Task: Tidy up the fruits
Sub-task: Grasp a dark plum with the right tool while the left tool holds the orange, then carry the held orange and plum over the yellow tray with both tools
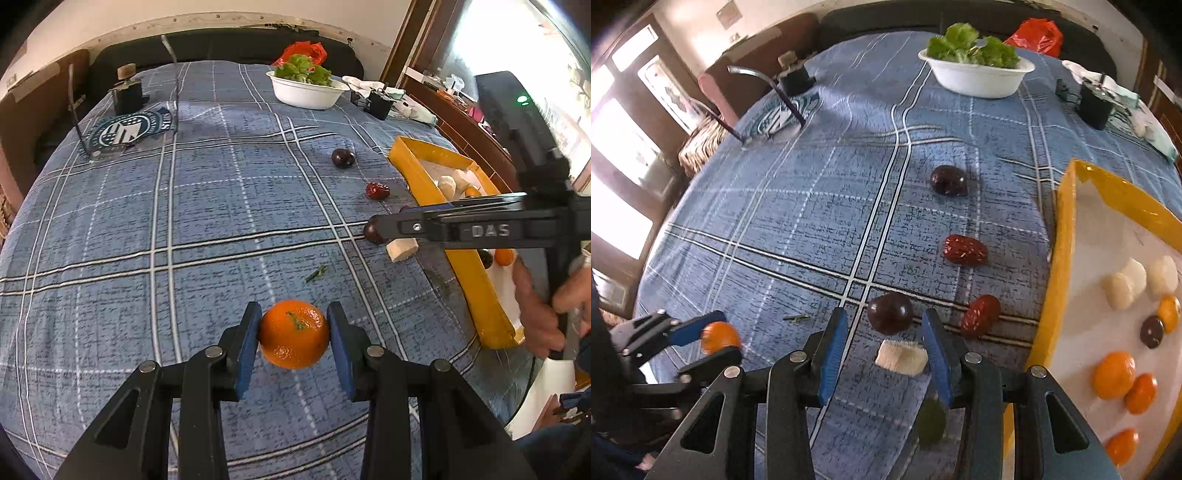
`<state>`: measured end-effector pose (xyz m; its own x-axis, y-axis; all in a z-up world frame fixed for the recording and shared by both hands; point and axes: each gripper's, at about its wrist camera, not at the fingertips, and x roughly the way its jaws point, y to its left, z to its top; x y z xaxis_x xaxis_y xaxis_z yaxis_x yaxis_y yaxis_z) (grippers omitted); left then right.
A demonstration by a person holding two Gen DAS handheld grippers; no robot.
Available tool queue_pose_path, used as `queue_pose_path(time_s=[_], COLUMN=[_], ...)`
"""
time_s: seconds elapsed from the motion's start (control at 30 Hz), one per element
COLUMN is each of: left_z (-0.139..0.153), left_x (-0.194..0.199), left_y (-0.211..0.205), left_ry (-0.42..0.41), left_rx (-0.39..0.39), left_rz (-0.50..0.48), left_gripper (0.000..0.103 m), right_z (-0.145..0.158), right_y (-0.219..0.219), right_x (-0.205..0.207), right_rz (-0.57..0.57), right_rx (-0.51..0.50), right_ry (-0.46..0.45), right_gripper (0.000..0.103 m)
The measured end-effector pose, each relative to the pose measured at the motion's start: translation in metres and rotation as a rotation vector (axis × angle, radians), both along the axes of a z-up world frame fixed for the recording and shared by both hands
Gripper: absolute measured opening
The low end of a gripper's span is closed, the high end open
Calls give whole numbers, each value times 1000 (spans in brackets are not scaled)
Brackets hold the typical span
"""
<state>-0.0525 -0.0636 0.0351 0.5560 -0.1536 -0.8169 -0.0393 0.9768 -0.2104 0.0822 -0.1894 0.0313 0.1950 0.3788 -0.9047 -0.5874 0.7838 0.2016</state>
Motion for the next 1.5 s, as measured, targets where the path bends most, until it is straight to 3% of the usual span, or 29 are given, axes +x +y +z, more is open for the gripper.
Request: queue_pose_path(time_s=[0.1, 0.3, 0.4, 0.8, 1.1, 1.5], left_z=[0, -3, -3, 4, 20, 43], left_x=[-4, -7, -7, 4, 21, 42], left_y=[4, 6, 6, -3, -29, -90], left_ry=[2, 13, 15, -1, -36, -89], left_rx=[0, -4, -4, 5, 12, 24], left_rz=[12, 22, 23, -14, -104, -278], left_gripper=[36, 36, 36, 36, 35, 35], right_z=[-7, -13, -14, 20, 33, 48], right_y=[5, 11, 13, -4, -35, -109], right_x=[2, 2, 2, -18, -58, -62], right_rz=[14, 23, 17, -40, -106, -311], right_rx=[-23, -52, -54, 63, 150, 204], right_ry=[-1, -18, -38, -56, -18, -33], right_gripper=[45, 32, 31, 30, 31, 30])
